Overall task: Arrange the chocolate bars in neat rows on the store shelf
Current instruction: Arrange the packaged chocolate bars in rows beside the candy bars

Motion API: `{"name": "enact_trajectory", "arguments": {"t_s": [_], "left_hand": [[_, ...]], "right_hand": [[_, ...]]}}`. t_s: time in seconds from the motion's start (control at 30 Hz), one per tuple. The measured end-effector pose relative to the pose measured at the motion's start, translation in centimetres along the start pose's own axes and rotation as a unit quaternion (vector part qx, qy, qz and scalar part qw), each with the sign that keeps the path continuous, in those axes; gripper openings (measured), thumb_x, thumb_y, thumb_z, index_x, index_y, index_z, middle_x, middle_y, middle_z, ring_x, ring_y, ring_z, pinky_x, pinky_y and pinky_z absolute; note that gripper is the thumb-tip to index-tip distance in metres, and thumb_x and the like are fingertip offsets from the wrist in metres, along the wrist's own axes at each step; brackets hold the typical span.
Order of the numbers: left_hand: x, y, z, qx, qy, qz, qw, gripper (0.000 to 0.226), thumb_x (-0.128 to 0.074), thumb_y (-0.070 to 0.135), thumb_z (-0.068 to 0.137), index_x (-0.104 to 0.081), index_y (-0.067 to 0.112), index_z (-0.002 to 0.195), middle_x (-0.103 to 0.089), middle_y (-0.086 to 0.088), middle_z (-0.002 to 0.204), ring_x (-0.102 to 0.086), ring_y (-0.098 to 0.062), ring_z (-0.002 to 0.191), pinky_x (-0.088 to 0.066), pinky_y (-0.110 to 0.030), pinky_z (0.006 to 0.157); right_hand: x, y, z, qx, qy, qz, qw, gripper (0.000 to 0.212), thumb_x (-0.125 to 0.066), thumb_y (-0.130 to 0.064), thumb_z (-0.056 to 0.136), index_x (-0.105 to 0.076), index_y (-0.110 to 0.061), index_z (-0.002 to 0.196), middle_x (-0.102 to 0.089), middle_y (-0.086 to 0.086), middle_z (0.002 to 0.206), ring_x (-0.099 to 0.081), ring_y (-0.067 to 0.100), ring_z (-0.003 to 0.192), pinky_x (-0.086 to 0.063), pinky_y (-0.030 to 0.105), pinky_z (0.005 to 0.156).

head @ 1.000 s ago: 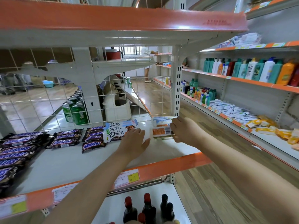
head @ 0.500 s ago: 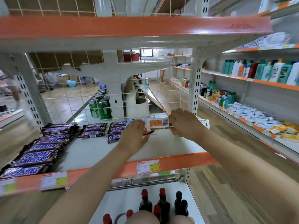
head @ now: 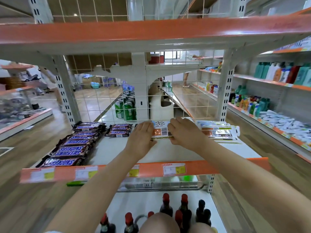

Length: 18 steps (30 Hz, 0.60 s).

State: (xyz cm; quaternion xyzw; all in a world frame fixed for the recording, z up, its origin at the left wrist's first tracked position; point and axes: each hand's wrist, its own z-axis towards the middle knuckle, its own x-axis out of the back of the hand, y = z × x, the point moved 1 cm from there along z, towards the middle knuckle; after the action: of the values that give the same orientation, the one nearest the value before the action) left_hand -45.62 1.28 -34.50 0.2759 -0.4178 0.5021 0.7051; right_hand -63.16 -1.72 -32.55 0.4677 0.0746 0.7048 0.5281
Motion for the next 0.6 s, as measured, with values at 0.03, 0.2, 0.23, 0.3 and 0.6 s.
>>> {"name": "enact_trajectory", "arguments": {"t_s": [0.03, 0.2, 0.23, 0.3, 0.6], "left_hand": [[-0.1, -0.4, -0.1, 0.003, -0.001, 0.001, 1.000, 0.067, -0.082, 0.023, 0.066, -0.056, -0.006, 0.120, -0.060, -0.021, 0.119, -0.057, -0.038, 0.112, -0.047, -0.043, 0.093], [0.3, -0.7, -0.5, -0.002, 0.015, 0.018, 1.000, 0.058, -0.072, 0.023, 0.079, -0.052, -0.004, 0.126, -0.059, -0.019, 0.119, -0.054, -0.036, 0.112, -0.041, -0.040, 0.099], [0.3, -0.7, -0.5, -0.001, 0.011, 0.016, 1.000, 0.055, -0.066, 0.024, 0.085, -0.048, -0.001, 0.130, -0.056, -0.017, 0.123, -0.050, -0.034, 0.116, -0.036, -0.038, 0.102], [0.1, -0.7, -0.4, 0.002, 0.008, 0.018, 1.000, 0.052, -0.057, 0.028, 0.090, -0.044, 0.003, 0.134, -0.053, -0.014, 0.128, -0.044, -0.030, 0.121, -0.031, -0.035, 0.104], [0.0, -1.1, -0.6, 0.002, 0.041, -0.002, 0.999, 0.049, -0.066, 0.023, 0.085, -0.053, -0.001, 0.126, -0.059, -0.018, 0.121, -0.051, -0.036, 0.114, -0.041, -0.040, 0.096]], "right_hand": [[-0.1, -0.3, 0.2, 0.002, 0.001, 0.003, 1.000, 0.042, -0.084, -0.035, 0.036, -0.066, -0.011, 0.064, -0.058, 0.003, 0.063, -0.056, 0.019, 0.054, -0.040, 0.021, 0.045], [0.0, -1.1, 0.9, 0.002, 0.007, -0.002, 1.000, 0.040, -0.082, -0.036, 0.040, -0.066, -0.010, 0.066, -0.059, 0.004, 0.065, -0.057, 0.019, 0.056, -0.041, 0.022, 0.045], [0.0, -1.1, 0.9, 0.002, 0.007, -0.002, 1.000, 0.040, -0.083, -0.036, 0.041, -0.066, -0.010, 0.067, -0.059, 0.005, 0.066, -0.057, 0.020, 0.056, -0.041, 0.023, 0.045], [-0.1, -1.2, 0.8, 0.001, 0.007, 0.001, 1.000, 0.040, -0.083, -0.036, 0.043, -0.067, -0.009, 0.069, -0.060, 0.005, 0.067, -0.058, 0.020, 0.057, -0.042, 0.024, 0.045], [0.0, 0.9, -1.4, -0.038, 0.003, 0.008, 0.999, 0.050, -0.087, -0.043, 0.047, -0.068, -0.010, 0.080, -0.062, 0.004, 0.072, -0.061, 0.022, 0.063, -0.049, 0.027, 0.054]]}}
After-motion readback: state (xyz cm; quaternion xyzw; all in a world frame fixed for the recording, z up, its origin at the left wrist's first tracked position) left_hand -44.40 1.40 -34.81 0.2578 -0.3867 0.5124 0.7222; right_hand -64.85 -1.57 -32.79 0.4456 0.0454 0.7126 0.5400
